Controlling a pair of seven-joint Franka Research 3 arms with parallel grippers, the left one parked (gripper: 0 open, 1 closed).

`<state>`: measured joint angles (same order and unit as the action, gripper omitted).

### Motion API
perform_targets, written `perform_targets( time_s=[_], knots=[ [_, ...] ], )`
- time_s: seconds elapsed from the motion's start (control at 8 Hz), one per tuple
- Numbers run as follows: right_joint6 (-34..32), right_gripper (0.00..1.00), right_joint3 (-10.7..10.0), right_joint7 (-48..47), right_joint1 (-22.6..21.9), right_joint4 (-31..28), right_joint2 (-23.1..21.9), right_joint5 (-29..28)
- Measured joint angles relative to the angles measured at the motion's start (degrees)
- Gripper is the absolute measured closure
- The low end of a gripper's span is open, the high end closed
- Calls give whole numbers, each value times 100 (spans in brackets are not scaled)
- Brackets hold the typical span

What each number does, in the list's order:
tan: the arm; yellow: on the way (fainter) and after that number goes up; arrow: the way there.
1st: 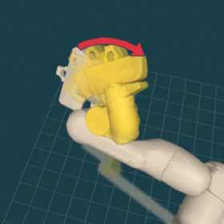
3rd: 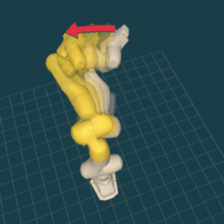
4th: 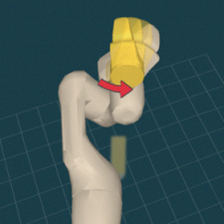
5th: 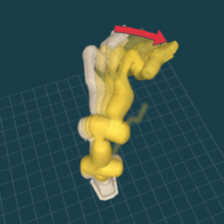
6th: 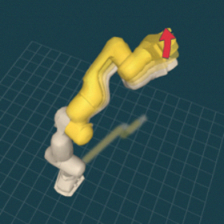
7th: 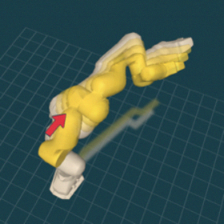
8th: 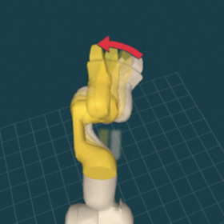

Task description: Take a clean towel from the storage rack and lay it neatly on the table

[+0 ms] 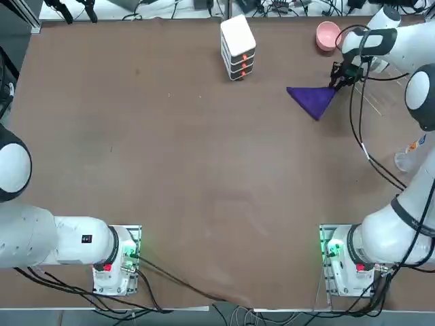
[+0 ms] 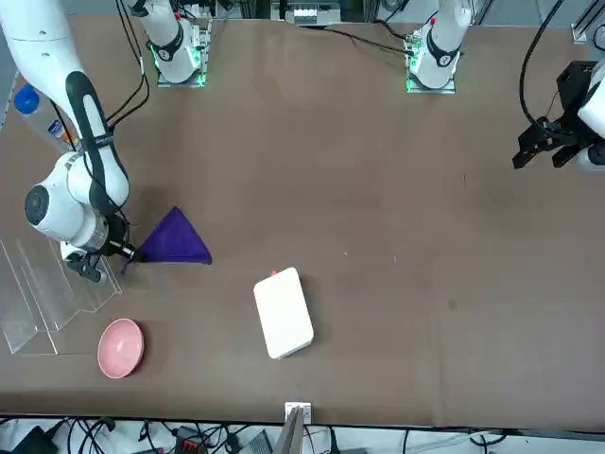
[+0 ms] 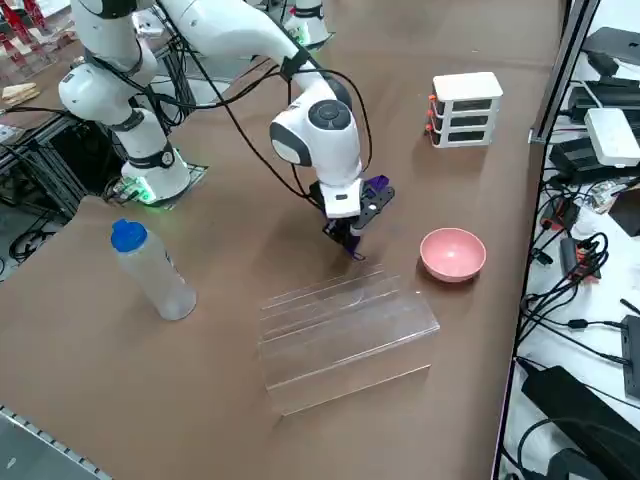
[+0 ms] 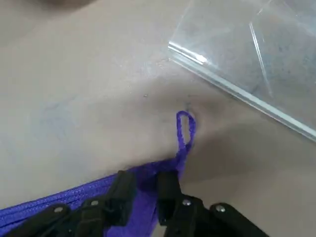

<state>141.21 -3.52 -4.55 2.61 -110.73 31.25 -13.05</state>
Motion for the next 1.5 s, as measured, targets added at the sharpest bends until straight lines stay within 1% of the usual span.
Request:
perform_targets(
  time_s=[0.12,0.25,0.62,1.0,1.12,1.25,1.38,1.5],
  knots=[
    [0,72,1,0,-8,-5,16,0],
    [0,77,1,0,-10,-5,33,0],
    [6,85,1,23,-16,39,26,0],
    [-106,89,2,34,-37,63,-182,0],
    [-219,95,10,36,-45,65,-277,0],
    [-407,96,34,36,-53,65,-376,0],
    [-792,97,55,36,-85,70,-482,0],
    [-1312,98,65,35,-180,70,-614,0]
  ],
)
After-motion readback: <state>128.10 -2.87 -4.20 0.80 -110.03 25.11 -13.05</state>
